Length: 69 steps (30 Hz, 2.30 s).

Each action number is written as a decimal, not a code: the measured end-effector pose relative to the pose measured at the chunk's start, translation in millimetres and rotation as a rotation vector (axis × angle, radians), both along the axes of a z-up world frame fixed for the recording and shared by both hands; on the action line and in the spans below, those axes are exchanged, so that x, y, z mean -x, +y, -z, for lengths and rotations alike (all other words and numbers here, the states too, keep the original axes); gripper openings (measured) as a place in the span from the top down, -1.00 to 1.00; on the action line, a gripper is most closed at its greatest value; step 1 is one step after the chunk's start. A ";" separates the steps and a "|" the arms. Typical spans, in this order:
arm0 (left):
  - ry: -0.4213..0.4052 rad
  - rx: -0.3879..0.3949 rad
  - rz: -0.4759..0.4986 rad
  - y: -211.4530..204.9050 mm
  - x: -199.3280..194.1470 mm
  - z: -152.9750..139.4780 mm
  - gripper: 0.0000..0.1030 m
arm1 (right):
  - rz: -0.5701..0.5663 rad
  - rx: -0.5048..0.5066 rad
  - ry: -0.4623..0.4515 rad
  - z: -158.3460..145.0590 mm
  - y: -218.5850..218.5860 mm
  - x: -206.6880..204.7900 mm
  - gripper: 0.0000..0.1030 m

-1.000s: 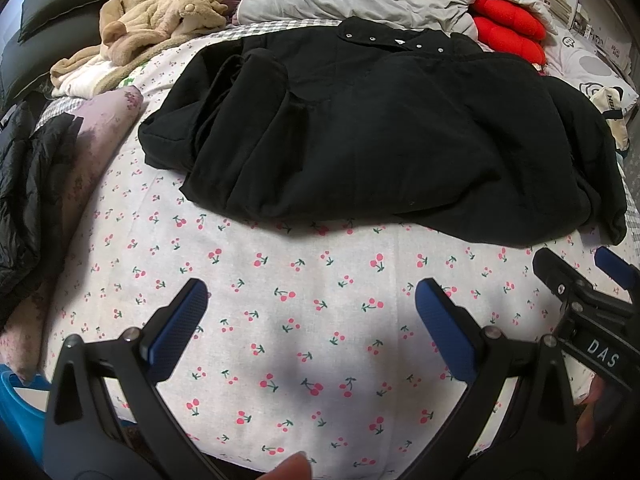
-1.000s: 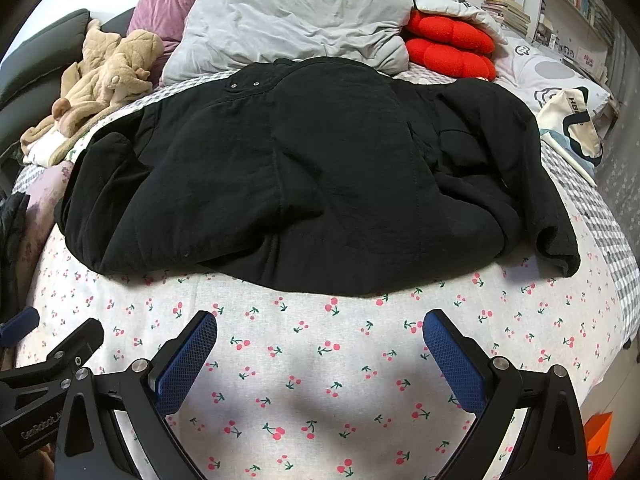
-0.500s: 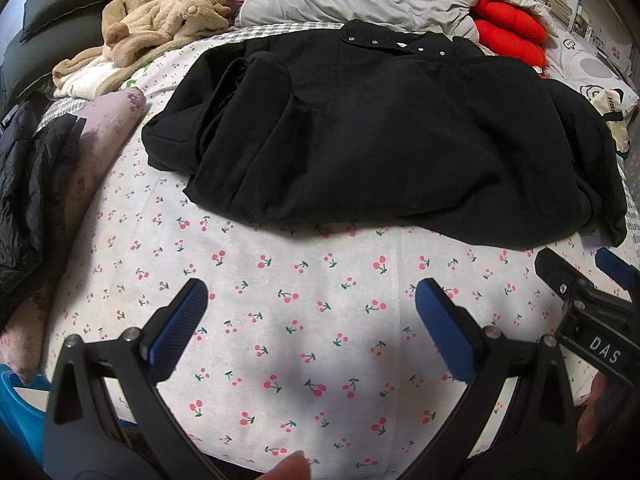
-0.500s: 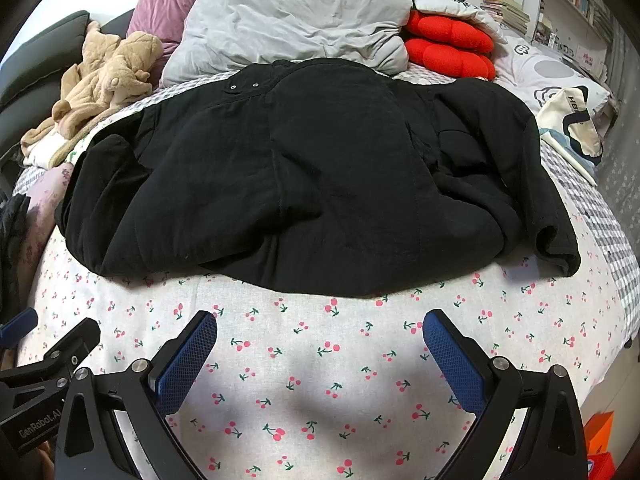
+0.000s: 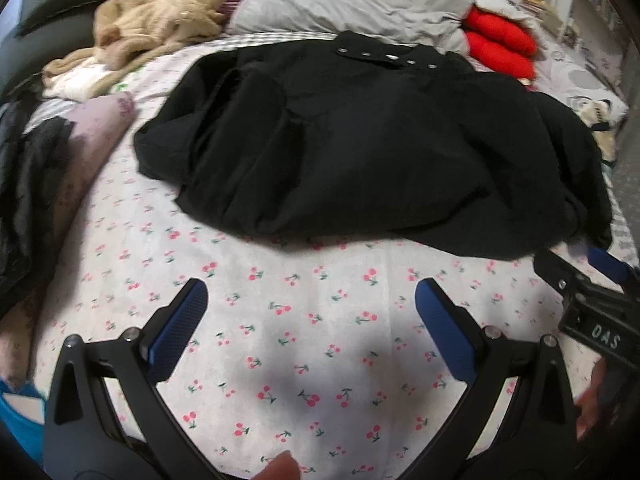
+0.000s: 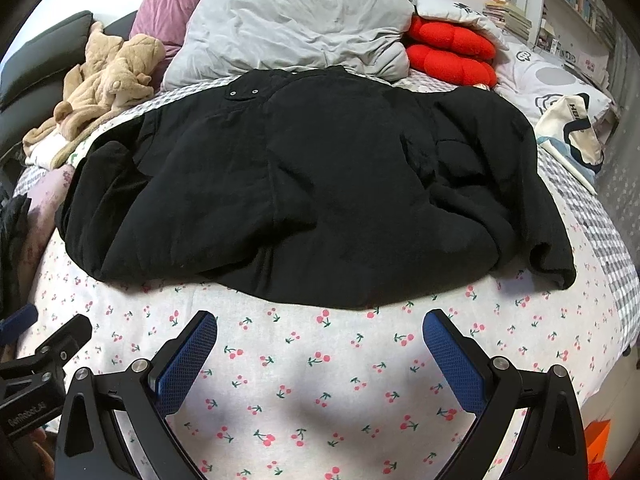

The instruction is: Fold large clothes

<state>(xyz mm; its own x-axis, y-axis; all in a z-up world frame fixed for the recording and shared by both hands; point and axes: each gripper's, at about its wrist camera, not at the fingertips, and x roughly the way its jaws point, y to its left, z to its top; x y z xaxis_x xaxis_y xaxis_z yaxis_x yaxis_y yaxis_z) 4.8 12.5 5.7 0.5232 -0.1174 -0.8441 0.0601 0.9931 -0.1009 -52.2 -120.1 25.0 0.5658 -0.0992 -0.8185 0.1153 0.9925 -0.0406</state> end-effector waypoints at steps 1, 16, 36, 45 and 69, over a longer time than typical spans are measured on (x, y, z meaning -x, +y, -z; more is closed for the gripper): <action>0.016 0.025 0.021 -0.2 -2.0 0.2 -1.00 | -0.008 -0.009 -0.011 -2.0 -2.2 -0.4 -1.00; -0.169 -0.062 0.082 59.8 -78.8 -40.0 -1.00 | 0.030 -0.211 -0.067 -45.5 -118.3 -62.6 -1.00; -0.070 0.105 0.106 65.5 -159.9 37.1 -0.53 | 0.074 -0.224 0.064 47.9 -133.9 -135.9 -0.79; -0.107 0.063 0.103 68.9 -136.0 10.3 0.52 | -0.119 -0.399 -0.014 27.9 -109.4 -110.8 -0.76; 0.061 0.088 0.275 131.3 -37.2 1.9 0.22 | -0.074 -0.348 0.000 -0.9 -125.3 -40.2 0.51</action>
<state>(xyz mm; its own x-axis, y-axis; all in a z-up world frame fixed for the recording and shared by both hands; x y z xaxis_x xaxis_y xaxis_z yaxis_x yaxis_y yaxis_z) 42.0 143.7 3.8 0.4104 -0.3221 -0.8531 0.3167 0.9277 -0.1980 -12.0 -245.4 25.9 0.5611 0.2270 -0.7960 0.0422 0.9526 0.3014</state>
